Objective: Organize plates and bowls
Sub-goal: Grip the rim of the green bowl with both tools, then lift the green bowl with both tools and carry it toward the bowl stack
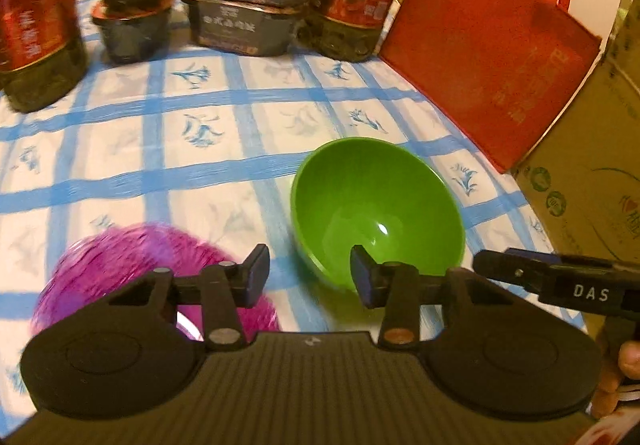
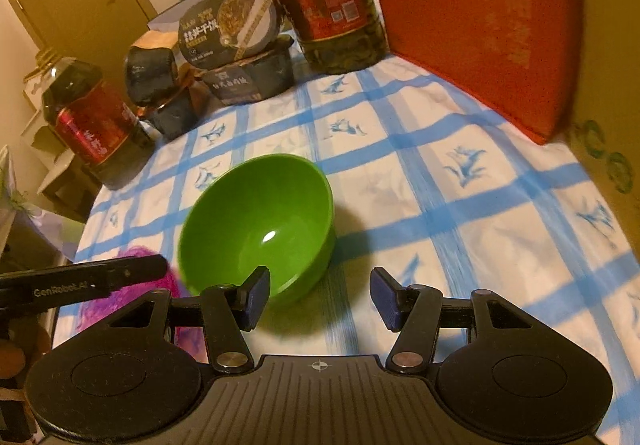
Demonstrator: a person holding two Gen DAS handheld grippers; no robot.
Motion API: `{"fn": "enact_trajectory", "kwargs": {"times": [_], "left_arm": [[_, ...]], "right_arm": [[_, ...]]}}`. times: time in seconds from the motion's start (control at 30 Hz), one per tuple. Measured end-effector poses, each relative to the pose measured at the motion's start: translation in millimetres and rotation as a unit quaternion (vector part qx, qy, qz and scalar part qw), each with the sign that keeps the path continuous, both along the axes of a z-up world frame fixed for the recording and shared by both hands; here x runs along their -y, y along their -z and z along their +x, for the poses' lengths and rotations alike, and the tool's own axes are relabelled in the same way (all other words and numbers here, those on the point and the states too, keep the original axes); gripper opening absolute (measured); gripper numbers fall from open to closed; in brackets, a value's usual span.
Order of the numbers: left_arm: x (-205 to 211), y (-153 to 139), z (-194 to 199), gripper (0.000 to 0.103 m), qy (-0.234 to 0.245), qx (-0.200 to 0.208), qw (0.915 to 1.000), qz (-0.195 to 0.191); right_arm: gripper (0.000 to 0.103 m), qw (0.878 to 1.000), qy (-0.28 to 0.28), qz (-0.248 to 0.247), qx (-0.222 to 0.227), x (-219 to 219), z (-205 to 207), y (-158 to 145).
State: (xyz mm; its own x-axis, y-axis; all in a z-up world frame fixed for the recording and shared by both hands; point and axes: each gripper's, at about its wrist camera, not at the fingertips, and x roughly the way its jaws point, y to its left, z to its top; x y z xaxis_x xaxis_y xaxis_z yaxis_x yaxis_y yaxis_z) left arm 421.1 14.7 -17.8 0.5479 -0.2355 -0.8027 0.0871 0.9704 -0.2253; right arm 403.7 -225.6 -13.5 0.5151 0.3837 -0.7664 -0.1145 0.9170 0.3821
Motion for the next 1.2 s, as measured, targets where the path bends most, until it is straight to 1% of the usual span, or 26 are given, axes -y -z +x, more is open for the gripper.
{"fn": "enact_trajectory", "kwargs": {"times": [0.03, 0.1, 0.2, 0.23, 0.33, 0.4, 0.43, 0.5, 0.6, 0.67, 0.8, 0.9, 1.03, 1.2], "left_arm": [[3, 4, 7, 0.037, 0.004, -0.003, 1.0000, 0.001], [7, 11, 17, 0.035, 0.012, -0.008, 0.9999, 0.006], [12, 21, 28, 0.031, 0.016, -0.017, 0.9996, 0.013], [13, 24, 32, 0.026, 0.019, -0.018, 0.9995, 0.015], [12, 29, 38, 0.021, 0.021, -0.023, 0.9994, 0.018], [11, 32, 40, 0.017, 0.021, -0.026, 0.9992, 0.019], [10, 34, 41, 0.012, 0.019, -0.028, 0.9992, 0.021], [9, 35, 40, 0.012, 0.017, -0.029, 0.9993, 0.019], [10, 33, 40, 0.012, 0.016, -0.029, 0.9992, 0.021], [11, 30, 38, 0.012, 0.016, -0.030, 0.9991, 0.024], [12, 15, 34, 0.012, 0.017, -0.024, 0.9994, 0.016], [16, -7, 24, 0.012, 0.018, -0.011, 0.9998, 0.008], [26, -40, 2, 0.012, 0.020, 0.008, 0.9998, -0.002], [35, -74, -38, 0.012, 0.017, 0.019, 0.9995, -0.021]], "right_arm": [[0.055, 1.000, -0.002, 0.002, -0.003, -1, 5, 4], [0.047, 1.000, -0.004, 0.002, -0.011, -3, 16, 11], [0.042, 1.000, -0.009, 0.001, -0.023, -5, 27, 21], [0.041, 1.000, -0.011, 0.002, -0.026, -6, 30, 24], [0.037, 0.999, -0.014, 0.000, -0.031, -8, 35, 30], [0.031, 0.999, -0.017, 0.003, -0.034, -9, 38, 32], [0.030, 0.999, -0.019, 0.003, -0.035, -11, 39, 32], [0.020, 0.999, -0.024, 0.006, -0.036, -14, 39, 34], [0.018, 0.999, -0.020, -0.009, -0.032, -19, 39, 33], [0.017, 0.999, -0.014, -0.007, -0.031, -19, 38, 31], [0.017, 1.000, -0.013, -0.007, -0.017, -14, 34, 13], [0.017, 1.000, -0.010, -0.006, -0.003, -8, 25, -9], [0.017, 1.000, -0.002, -0.009, 0.017, 1, 1, -45], [0.017, 0.999, 0.000, -0.014, 0.035, 8, -40, -86]]}}
